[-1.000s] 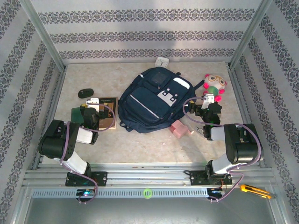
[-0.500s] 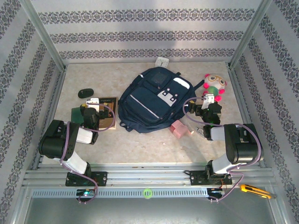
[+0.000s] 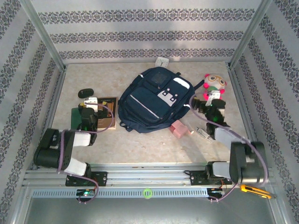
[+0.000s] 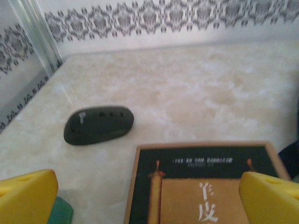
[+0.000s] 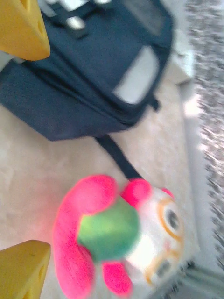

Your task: Pack books, pencil case, and school supplies into a backpack

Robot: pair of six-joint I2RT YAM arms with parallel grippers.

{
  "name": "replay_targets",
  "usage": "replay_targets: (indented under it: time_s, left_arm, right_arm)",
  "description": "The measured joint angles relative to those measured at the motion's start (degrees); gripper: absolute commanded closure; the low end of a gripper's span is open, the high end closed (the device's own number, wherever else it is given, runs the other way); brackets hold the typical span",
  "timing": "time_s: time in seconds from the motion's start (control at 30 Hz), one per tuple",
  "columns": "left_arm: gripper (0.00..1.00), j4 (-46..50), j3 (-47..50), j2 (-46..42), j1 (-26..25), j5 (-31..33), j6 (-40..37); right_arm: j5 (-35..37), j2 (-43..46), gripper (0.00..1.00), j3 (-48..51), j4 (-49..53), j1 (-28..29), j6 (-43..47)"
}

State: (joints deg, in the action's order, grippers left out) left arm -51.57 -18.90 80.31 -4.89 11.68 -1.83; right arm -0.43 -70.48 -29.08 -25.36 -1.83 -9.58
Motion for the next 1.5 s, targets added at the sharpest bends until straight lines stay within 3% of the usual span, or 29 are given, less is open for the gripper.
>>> replay_targets:
  time_s: [0.17, 0.33, 0.47, 0.67, 0.8, 0.87, 1.0, 1.17, 1.33, 1.5]
  left_arm:
    - [0.11, 18.08, -9.22, -12.98, -0.02, -5.14, 5.27]
    - [0.16, 30.32, -17.7, -12.98, -1.2, -13.6, 16.46]
    - [0.18, 38.8, -21.64, -8.02, -5.22, -17.88, 24.2]
    - [0.26, 49.16, -30.32, 3.69, -7.1, -22.4, 29.49]
    - [0.26, 53.9, -38.8, 12.02, -7.15, -23.74, 30.64]
    - [0.27, 55.43, -42.91, 15.69, -7.17, -23.67, 30.64]
    - [0.29, 59.41, -50.71, 22.23, -7.17, -23.67, 30.32]
    - [0.37, 62.73, -54.97, 27.78, -7.17, -22.56, 29.05]
    - [0.55, 64.87, -55.08, 30.95, -7.17, -21.53, 28.74]
    - [0.79, 63.78, -52.43, 30.95, -7.17, -21.84, 29.57]
  right_arm:
    - [-1.18, 10.51, 0.02, -9.49, 11.98, -1.79, -7.52]
    - [-6.91, 11.96, 0.02, -12.96, 25.24, -0.22, -18.12]
    - [-6.45, 9.44, 0.02, -14.29, 35.32, 9.25, -25.2]
    - [-3.52, 8.79, 0.02, -13.6, 39.34, 33.35, -33.66]
    - [-3.56, 4.22, 0.03, -13.49, 38.42, 40.76, -40.92]
    - [-4.15, 1.46, 0.11, -12.55, 36.68, 42.95, -44.26]
    - [-6.64, -2.47, 0.19, -7.93, 29.7, 44.37, -50.77]
    - [-6.95, -5.03, 0.2, -6.29, 26.18, 45.57, -54.84]
    - [-7.41, -6.45, 0.25, -4.33, 21.51, 45.16, -56.94]
    - [-8.28, -7.08, 0.24, -1.33, 20.68, 41.53, -57.55]
